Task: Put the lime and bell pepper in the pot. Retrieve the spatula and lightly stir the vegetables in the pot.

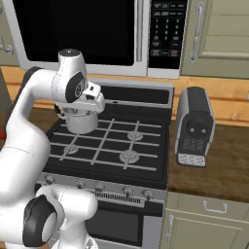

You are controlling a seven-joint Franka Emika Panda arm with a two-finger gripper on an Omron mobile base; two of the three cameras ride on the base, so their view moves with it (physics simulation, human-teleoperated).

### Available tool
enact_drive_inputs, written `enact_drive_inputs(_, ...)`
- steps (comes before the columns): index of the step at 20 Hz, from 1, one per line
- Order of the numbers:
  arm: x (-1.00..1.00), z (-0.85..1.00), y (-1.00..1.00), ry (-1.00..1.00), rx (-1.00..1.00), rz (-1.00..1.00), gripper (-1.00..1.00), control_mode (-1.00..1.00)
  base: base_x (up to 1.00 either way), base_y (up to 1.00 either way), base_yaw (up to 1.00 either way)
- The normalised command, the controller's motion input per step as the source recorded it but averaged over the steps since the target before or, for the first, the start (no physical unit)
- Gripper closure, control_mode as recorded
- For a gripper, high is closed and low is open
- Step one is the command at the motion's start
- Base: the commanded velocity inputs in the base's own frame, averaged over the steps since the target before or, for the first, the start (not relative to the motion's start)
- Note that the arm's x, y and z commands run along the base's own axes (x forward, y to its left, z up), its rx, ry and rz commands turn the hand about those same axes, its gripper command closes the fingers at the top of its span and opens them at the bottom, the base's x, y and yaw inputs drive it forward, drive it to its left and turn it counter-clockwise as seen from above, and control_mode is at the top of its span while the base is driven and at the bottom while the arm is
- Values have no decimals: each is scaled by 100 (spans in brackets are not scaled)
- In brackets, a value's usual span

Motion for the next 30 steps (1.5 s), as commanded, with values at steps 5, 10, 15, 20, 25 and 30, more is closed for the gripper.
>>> enact_drive_inputs(5,-18,-2,18,3,1,0,-100,-100,0,0,0)
enact_drive_inputs(10,-48,-10,94,3,-6,-5,-100,-100,0,0,0)
enact_drive_inputs(15,-62,-44,100,0,1,-6,-100,-100,0,0,0)
enact_drive_inputs(20,-35,-28,100,-2,9,0,-100,-100,0,0,0)
enact_drive_inputs(25,10,-34,100,1,8,33,-100,-100,0,0,0)
enact_drive_inputs(30,26,-43,100,-1,1,46,-100,-100,0,0,0)
